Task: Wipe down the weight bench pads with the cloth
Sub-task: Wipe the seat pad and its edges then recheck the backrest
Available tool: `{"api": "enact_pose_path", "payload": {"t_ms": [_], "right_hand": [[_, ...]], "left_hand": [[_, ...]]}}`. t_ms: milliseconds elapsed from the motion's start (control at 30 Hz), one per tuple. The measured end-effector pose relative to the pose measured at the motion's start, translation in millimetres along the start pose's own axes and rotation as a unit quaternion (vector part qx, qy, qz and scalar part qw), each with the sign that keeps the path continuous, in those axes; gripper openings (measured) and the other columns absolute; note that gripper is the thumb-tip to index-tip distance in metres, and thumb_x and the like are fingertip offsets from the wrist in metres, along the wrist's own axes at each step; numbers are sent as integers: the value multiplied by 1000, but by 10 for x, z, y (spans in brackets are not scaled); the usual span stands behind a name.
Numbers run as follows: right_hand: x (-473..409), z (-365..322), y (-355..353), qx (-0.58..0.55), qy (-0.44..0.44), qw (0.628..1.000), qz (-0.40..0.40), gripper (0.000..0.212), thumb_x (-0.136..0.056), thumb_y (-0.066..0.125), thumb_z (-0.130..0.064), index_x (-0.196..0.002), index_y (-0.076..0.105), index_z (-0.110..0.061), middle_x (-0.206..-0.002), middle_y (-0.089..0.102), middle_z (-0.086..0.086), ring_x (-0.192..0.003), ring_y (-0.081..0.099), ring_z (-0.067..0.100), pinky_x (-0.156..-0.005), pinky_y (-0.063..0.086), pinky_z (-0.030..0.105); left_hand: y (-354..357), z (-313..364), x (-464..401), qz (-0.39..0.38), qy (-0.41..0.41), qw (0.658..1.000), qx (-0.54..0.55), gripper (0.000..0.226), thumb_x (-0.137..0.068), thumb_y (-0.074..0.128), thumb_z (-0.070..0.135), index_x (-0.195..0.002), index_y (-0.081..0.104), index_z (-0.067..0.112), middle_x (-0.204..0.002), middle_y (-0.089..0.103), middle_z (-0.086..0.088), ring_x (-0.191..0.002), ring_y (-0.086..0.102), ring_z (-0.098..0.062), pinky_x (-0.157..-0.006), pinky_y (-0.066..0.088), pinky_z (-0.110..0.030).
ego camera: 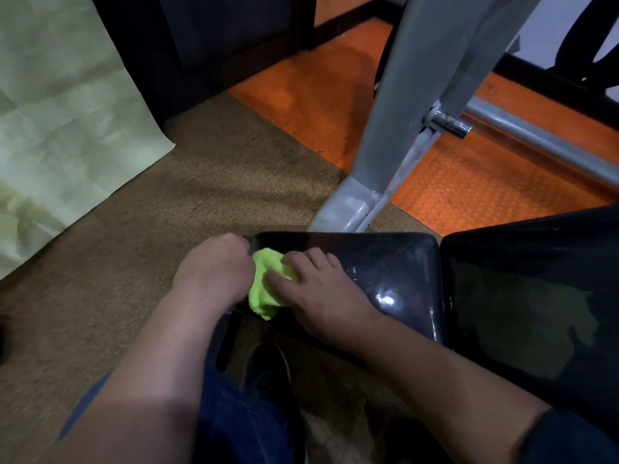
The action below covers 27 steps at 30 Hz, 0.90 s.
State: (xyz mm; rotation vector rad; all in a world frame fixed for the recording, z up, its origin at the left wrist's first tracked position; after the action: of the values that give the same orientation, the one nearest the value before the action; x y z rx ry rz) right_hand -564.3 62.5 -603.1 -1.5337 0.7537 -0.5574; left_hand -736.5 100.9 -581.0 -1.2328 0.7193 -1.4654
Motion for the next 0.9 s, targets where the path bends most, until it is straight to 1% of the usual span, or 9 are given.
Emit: {"api": "enact_pose_path", "payload": {"t_ms": [133, 233, 300, 367, 433, 500, 600, 733, 900], "right_hand": [[-70, -34, -34, -14, 63, 998, 16, 47, -83, 63, -24, -129, 56, -19, -119, 53, 17, -95, 48, 36, -76, 41, 44], [30, -181, 55, 19, -18, 1000, 9, 46, -87, 57, -25, -132, 52, -19, -121, 52, 18, -95, 46, 35, -76, 41, 45], [142, -154, 38, 37, -53, 998, 9, 44, -90, 47, -27, -133, 50, -20, -121, 52, 17, -96, 48, 36, -76, 41, 46], [80, -107, -2, 33, -15, 999, 15, 44, -89, 47, -27, -132, 52, -20, -121, 52, 18, -96, 49, 37, -77, 44, 48], [-20, -202, 1, 13, 30, 999, 18, 45, -87, 57, -24, -132, 54, -18, -121, 52, 19, -96, 49, 39, -77, 45, 50], [-26, -344, 63, 17, -5, 1000, 7, 47, -87, 58, -23, -134, 52, -18, -120, 51, 19, -97, 48, 38, -78, 44, 49], [115, -346, 58, 37, -79, 996, -9, 45, -91, 46, -26, -136, 48, -20, -121, 51, 17, -96, 48, 36, -77, 43, 47], [-36, -341, 48, 29, 1, 1000, 10, 49, -85, 60, -24, -133, 54, -20, -120, 52, 17, -96, 47, 36, -77, 44, 47], [86, -361, 20, 62, -99, 993, -34, 47, -91, 37, -26, -136, 48, -21, -123, 50, 16, -98, 48, 36, -79, 42, 46]], "left_hand": [[-18, 10, -16, 18, -8, 1000, 2, 18, -92, 54, 24, -81, 66, 17, -89, 68, -11, -83, 63, -33, -67, 44, -31], [-35, 54, 4, 34, -1, 999, -2, 16, -89, 51, 14, -82, 66, 15, -92, 69, -13, -80, 60, -34, -67, 44, -32], [-40, 48, 23, 34, 2, 999, -8, 17, -89, 52, 16, -89, 69, 15, -94, 70, -14, -88, 64, -36, -69, 48, -34], [-57, 41, 25, 32, -4, 999, -7, 17, -90, 53, 19, -91, 70, 16, -95, 69, -14, -90, 65, -36, -70, 50, -34], [-66, 66, 34, 31, -9, 999, 0, 18, -89, 51, 14, -87, 69, 16, -89, 67, -12, -83, 63, -34, -68, 47, -34], [-69, 89, 44, 35, -4, 999, 8, 21, -88, 49, 9, -84, 68, 15, -85, 66, -11, -79, 61, -32, -66, 45, -33], [-44, 26, 26, 35, 2, 999, 13, 23, -88, 49, 10, -87, 71, 16, -89, 70, -11, -83, 65, -33, -66, 49, -34], [-58, -4, 14, 37, -4, 999, 10, 26, -88, 48, 10, -92, 73, 17, -96, 71, -12, -89, 66, -34, -69, 49, -34], [-87, -7, 45, 40, -6, 999, 14, 27, -86, 47, 7, -92, 72, 16, -98, 71, -13, -90, 65, -35, -71, 49, -35]]}}
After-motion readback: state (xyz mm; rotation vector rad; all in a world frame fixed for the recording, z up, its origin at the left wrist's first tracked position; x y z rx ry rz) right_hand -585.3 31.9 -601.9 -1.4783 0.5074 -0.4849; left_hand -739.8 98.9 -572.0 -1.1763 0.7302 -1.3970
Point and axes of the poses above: each hand's wrist, its own x-axis away from the middle knuckle, its own y-axis out of the palm, z = x × y, the point moved 2 cm from there along -x, towards the middle knuckle
